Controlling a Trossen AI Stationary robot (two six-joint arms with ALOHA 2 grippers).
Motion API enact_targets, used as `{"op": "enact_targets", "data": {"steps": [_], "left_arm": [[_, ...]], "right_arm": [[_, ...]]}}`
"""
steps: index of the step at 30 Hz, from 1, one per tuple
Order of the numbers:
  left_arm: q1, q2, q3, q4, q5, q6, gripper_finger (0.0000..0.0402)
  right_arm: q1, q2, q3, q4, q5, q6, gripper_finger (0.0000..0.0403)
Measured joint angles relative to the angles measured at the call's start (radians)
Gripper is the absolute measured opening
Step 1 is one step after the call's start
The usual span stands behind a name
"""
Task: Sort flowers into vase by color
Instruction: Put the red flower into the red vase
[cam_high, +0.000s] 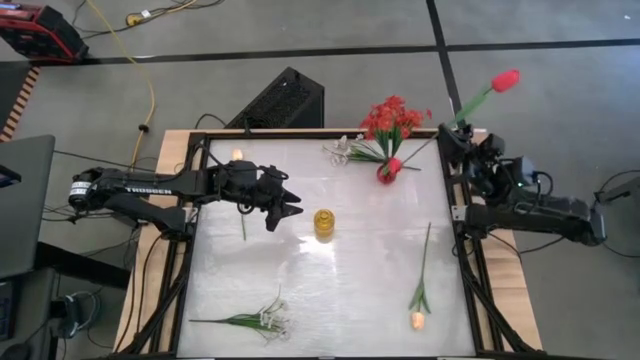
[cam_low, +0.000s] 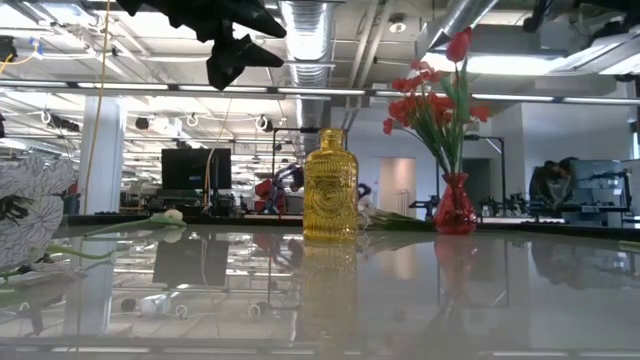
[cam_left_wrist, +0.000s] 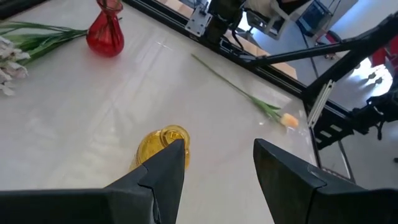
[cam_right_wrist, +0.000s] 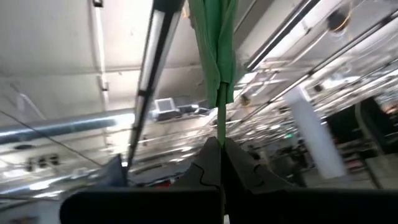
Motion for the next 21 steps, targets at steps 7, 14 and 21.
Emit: {"op": "enact_targets", "data": {"steps": [7, 14, 21], "left_arm": [[0.0, 0.0, 0.0, -0.009, 0.0, -0.023, 0.0179], [0.0, 0.0, 0.0, -0.011, 0.001, -0.003, 0.0179], [0.003, 0.0, 0.0, -0.011, 0.001, 0.027, 0.0179]], "right_arm": [[-0.036, -0.005, 0.028, 0.031, -0.047, 0.149, 0.0024], [-0.036, -0.005, 0.07, 0.022, -0.008, 0.043, 0.0025], [-0.05, 0.021, 0.015, -0.078, 0.228, -0.133, 0.0025]]}}
